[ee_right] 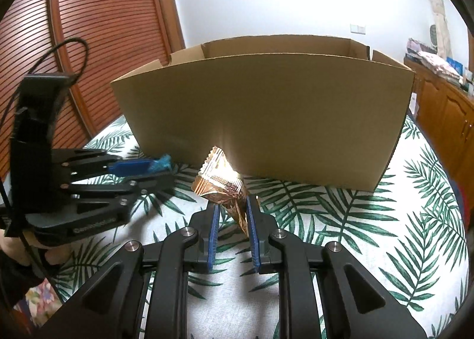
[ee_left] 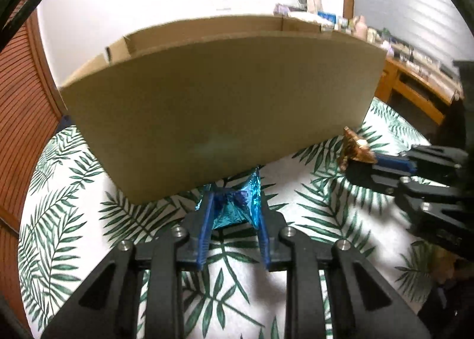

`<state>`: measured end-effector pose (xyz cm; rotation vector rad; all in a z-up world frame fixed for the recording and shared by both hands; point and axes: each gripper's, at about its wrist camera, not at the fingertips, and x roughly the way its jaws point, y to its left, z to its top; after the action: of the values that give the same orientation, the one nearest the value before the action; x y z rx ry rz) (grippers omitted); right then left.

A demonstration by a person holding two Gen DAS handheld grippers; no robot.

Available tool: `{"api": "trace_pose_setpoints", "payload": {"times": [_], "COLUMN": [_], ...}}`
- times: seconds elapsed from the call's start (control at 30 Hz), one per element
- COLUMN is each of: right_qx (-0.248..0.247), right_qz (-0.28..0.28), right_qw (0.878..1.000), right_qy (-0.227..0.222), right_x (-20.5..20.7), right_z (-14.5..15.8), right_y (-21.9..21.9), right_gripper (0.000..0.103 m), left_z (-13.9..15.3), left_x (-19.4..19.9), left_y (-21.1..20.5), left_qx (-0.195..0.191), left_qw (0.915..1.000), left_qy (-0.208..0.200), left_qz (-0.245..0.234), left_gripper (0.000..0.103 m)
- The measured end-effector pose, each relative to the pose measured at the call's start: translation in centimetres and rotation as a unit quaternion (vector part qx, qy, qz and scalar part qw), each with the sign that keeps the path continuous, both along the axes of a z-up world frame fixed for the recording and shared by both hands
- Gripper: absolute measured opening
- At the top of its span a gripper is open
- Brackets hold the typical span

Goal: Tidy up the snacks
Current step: 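Lift both held candies and carry them over the cardboard box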

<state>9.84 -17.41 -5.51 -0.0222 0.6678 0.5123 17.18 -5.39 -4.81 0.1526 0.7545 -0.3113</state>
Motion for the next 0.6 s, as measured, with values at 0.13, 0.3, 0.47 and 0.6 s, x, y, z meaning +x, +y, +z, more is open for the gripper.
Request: {"api": "trace_pose_setpoints", "payload": {"times": [0.13,0.3,0.47,0.6], "right_qx": [0.001,0.002,0.005,0.008], "right_qz": [-0.002,0.0,0.001,0.002], "right_qw": [1.0,1.0,1.0,1.0], "right_qy": [-0.004,-0.011,-0.017,-0.025], "right_x": [-0.2,-0.6,-0.8,-1.2], "right_z": [0.0,0.1,0.2,0.4], "right_y": [0.0,-0.1,-0.4,-0.6], "right_gripper": [0.016,0.016,0.016,0.016], "left_z": [1.2,2.2,3.1,4.1], "left_x": [-1.4,-2.6,-3.6,-4.1], "left_y": [0.5,1.6,2.7,2.9], "left_qx": [-0.022,-0.05,-0.064,-0.071], "left_qw": [0.9993,0.9976,0.9959,0.9945], "left_qy": [-0.028,-0.043,-0.057,-0.07], "left_qz": [0.013,0.021,0.028,0.032], "left_gripper": [0.024,0.025,0.025,0.025]}}
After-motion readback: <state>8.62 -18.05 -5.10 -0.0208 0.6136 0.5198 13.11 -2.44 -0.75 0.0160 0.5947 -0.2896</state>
